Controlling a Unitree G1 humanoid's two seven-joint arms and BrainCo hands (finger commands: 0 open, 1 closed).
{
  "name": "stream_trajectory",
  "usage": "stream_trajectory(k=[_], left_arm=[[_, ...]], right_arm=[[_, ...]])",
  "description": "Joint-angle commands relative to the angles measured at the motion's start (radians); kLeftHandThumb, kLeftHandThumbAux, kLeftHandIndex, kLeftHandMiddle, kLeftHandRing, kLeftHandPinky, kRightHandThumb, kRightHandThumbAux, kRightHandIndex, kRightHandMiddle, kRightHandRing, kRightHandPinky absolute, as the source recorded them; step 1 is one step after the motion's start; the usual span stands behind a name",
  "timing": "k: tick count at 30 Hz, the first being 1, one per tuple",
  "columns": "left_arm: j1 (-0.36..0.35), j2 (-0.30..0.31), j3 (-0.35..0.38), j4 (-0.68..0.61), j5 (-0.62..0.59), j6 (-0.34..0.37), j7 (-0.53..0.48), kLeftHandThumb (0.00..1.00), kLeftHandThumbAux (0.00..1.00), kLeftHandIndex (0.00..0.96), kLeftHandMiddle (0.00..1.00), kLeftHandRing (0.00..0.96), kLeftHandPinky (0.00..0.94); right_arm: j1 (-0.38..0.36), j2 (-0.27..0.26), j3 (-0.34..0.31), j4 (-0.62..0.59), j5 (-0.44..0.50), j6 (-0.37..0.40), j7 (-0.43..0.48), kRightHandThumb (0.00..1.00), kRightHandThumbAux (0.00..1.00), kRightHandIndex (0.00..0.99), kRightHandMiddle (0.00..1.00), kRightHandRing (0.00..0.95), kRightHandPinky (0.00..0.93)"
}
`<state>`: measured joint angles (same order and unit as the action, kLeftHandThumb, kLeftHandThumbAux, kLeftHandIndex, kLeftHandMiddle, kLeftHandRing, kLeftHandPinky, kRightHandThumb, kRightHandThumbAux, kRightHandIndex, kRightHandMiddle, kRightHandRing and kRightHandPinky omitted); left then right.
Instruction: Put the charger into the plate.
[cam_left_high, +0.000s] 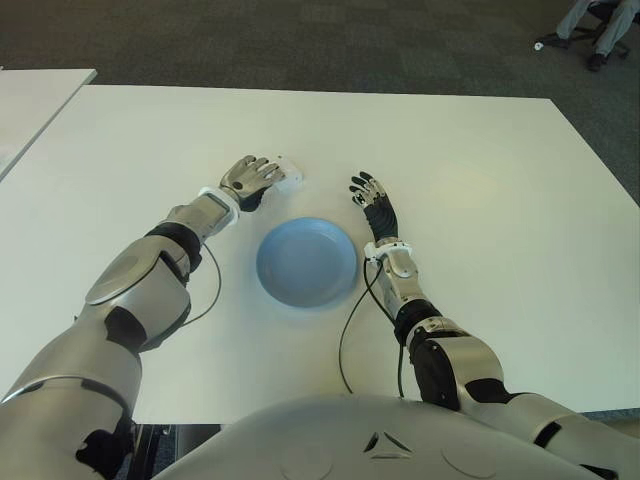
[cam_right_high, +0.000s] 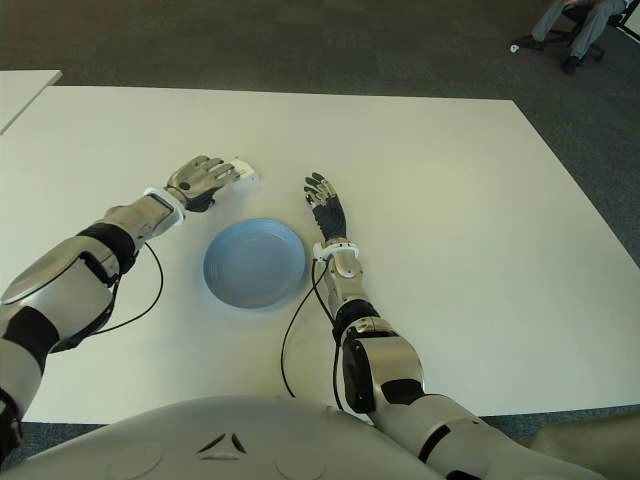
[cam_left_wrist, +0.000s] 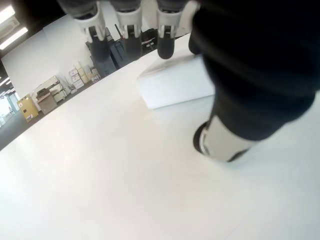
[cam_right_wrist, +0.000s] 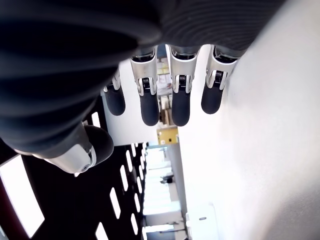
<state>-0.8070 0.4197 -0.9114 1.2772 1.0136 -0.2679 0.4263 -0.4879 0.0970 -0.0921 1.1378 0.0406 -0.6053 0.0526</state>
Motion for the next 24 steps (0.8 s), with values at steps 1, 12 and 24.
stream_trajectory(k=[1, 12, 24], left_arm=[[0.091, 0.0, -0.023, 0.035, 0.012, -0.05, -0.079, 0.0, 0.767, 0.0, 0.0, 0.0, 0.036], [0.145, 0.127, -0.022, -0.089, 0.004, -0.19, 0.009, 0.0, 0.783, 0.0, 0.001, 0.0, 0.054], [0.277, 0.435, 0.156, -0.557, -0.125, -0.361, -0.169, 0.109, 0.78, 0.0, 0.033, 0.041, 0.097]], right_arm=[[0.037, 0.038, 0.001, 0.021, 0.001, 0.043, -0.006, 0.0, 0.558, 0.123, 0.195, 0.166, 0.149], [0.035, 0.038, 0.005, 0.02, 0.0, 0.045, -0.009, 0.0, 0.548, 0.126, 0.222, 0.185, 0.163], [0.029, 0.036, -0.006, 0.025, 0.009, 0.052, -0.006, 0.0, 0.544, 0.127, 0.24, 0.2, 0.167]])
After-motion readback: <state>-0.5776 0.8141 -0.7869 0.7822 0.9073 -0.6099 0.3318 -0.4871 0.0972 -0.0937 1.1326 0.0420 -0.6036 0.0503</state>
